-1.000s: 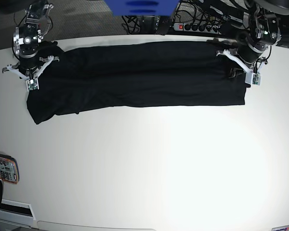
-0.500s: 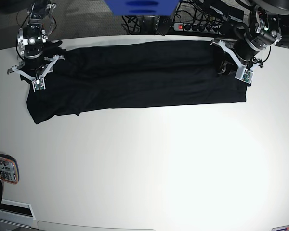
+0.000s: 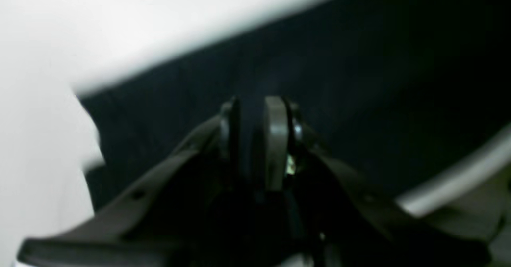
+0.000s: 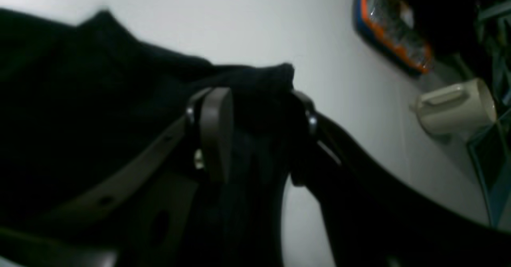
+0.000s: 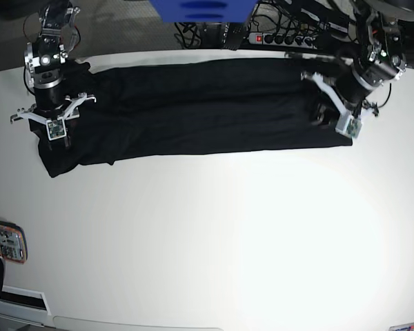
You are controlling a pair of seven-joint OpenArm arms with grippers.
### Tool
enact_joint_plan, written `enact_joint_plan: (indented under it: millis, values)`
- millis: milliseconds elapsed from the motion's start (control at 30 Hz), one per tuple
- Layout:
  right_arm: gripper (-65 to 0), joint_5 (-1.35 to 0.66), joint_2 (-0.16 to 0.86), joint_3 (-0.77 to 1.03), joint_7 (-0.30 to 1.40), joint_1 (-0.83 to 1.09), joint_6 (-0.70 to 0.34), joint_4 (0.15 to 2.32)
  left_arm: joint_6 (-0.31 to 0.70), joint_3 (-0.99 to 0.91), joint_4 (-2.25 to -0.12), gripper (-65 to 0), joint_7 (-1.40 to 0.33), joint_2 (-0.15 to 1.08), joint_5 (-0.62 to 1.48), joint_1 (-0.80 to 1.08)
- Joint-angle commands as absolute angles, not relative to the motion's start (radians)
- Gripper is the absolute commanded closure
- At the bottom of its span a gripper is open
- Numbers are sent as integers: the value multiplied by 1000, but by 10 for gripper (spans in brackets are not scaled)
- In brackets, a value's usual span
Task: Fold the T-shirt properly
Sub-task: 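Move both grippers onto the folded strip's edge and grasp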
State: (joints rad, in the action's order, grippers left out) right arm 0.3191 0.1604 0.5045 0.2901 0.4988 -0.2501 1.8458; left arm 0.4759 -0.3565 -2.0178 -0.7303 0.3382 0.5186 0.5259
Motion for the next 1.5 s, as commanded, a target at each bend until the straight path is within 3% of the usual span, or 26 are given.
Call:
enact_joint_plan:
  millis: [0, 167, 400, 767, 1133, 1467]
  values:
    - [-217, 318, 173, 499, 306, 501, -242, 1853, 481, -358, -2034, -114, -763, 340, 526, 503]
    - [-217, 320, 173, 364, 430, 361, -242, 1794, 481, -315, -1939, -114, -891, 285, 524, 378]
    - [-217, 318, 173, 352, 432, 334, -242, 1609, 481, -205, -1620, -114, -796, 282, 417, 282]
    - [-216, 315, 173, 392, 441, 334, -242, 1681, 481, -197, -1666, -114, -780, 283, 387, 320]
    - [-216, 314, 173, 387, 441, 321, -242, 1495, 481, -196, -1454, -114, -771, 289, 384, 252]
    - [-216, 314, 171, 386, 441, 94, -242, 1402, 481, -194, -1221, -114, -691, 331, 254, 105]
